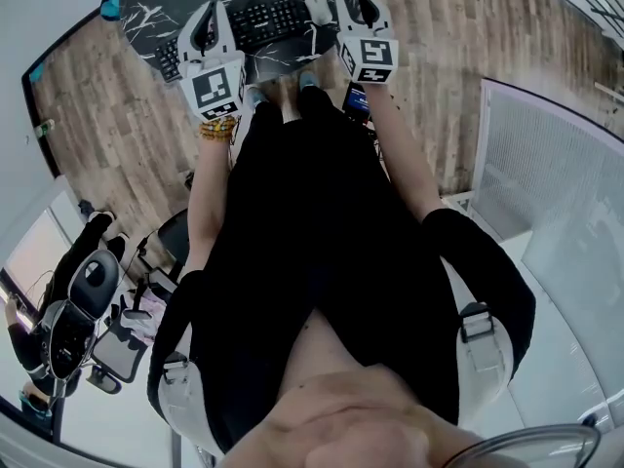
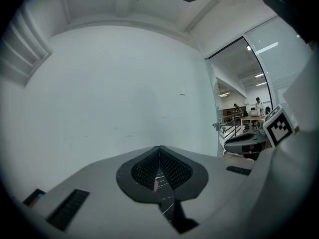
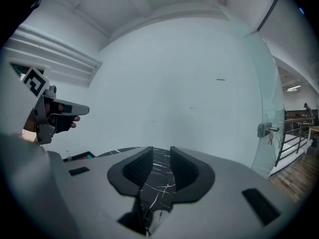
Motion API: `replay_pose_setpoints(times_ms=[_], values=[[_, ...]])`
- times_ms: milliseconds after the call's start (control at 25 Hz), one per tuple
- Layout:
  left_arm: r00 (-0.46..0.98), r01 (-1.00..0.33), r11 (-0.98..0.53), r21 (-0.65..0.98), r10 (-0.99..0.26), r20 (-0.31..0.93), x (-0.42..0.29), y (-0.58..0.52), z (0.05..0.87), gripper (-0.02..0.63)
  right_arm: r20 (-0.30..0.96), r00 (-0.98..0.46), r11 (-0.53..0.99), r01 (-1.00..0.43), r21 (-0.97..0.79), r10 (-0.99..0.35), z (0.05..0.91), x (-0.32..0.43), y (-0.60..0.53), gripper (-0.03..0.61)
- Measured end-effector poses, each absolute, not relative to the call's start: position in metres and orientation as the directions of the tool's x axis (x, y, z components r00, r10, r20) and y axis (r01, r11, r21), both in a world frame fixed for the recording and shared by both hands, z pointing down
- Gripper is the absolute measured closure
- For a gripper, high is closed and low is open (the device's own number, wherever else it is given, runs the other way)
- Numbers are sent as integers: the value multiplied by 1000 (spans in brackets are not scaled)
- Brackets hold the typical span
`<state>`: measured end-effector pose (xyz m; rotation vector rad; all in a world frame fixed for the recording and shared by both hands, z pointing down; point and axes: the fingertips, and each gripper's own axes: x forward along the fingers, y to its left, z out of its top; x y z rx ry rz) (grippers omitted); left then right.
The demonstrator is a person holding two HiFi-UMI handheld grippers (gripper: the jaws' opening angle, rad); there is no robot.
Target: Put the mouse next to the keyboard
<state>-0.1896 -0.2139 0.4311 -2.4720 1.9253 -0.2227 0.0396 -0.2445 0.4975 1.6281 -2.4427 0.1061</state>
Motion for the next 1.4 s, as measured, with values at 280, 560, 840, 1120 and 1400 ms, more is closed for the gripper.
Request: replay_pose_setpoints(times_ms=[280,560,840,1120,1400], values=[[234,-966,-240,-93,-970,64,-192,-217,410,600,133,-390,401,-914,61,-911,456,39,-245,474],[238,-966,-238,-104,-971,13,-194,-223,389,601,49,-388,391,-917,82,-920,412,35,-249,482],[253,-961,-248,-120,-967,-31,-188,-224,369,601,-26,-398,393,-912,118,-917,374,26,-245,494],[269,-957,-261,-124,-962,-55,-184,-222,355,600,-75,-423,413,-903,115,-903,351,14,-239,495],[317,-944,-305,-127,-945,-81,-175,-211,347,600,-92,-497,491,-867,82,-863,344,-17,-223,499]])
